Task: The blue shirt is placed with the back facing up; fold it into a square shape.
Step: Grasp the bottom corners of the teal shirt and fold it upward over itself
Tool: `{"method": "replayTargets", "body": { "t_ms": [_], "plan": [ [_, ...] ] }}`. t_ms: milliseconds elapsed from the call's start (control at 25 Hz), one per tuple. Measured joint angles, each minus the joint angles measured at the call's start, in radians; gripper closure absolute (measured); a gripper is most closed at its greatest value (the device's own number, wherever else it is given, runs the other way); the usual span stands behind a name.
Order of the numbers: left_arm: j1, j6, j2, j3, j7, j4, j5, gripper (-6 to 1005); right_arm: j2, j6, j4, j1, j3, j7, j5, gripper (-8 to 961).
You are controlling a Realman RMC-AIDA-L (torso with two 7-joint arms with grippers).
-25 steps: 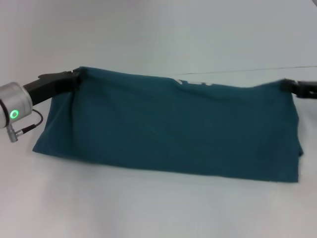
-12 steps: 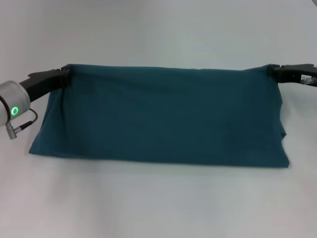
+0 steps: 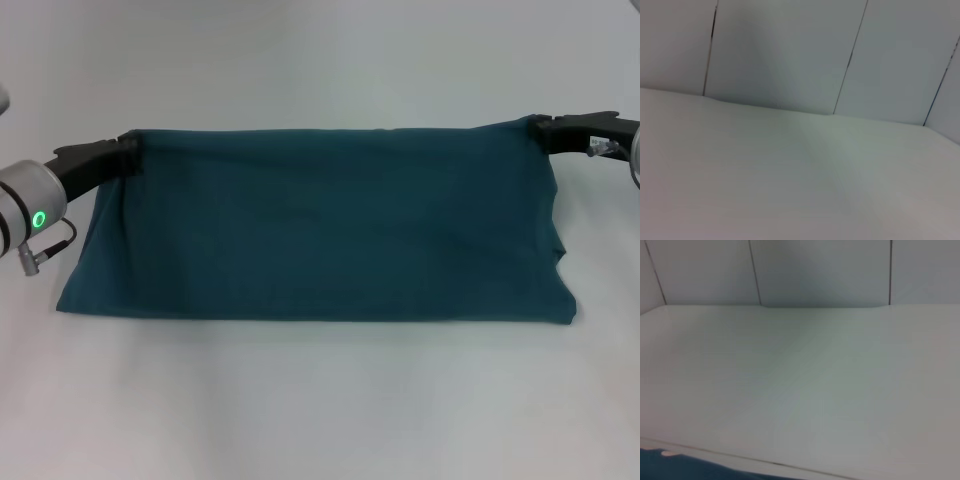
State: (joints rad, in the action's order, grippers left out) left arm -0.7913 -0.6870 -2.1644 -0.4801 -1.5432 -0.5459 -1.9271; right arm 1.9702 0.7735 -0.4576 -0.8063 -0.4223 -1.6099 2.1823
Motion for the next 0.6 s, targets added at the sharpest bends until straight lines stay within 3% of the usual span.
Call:
{"method": "replayTargets", "body": {
  "t_ms": [400,600],
  "plan": [
    [-0.009,0.029,0.0,-0.018,0.011,0.022,0.011,984,0.003,-0.033,0.019,-0.008,-0.007,0.027,-0.004,813],
    [-0.008,0.07,0.0,-0.018,0.007,0.042,0.081,983,0.009,-0.079,0.02,-0.006,-0.027,0.036,-0.006,809]
  ]
}}
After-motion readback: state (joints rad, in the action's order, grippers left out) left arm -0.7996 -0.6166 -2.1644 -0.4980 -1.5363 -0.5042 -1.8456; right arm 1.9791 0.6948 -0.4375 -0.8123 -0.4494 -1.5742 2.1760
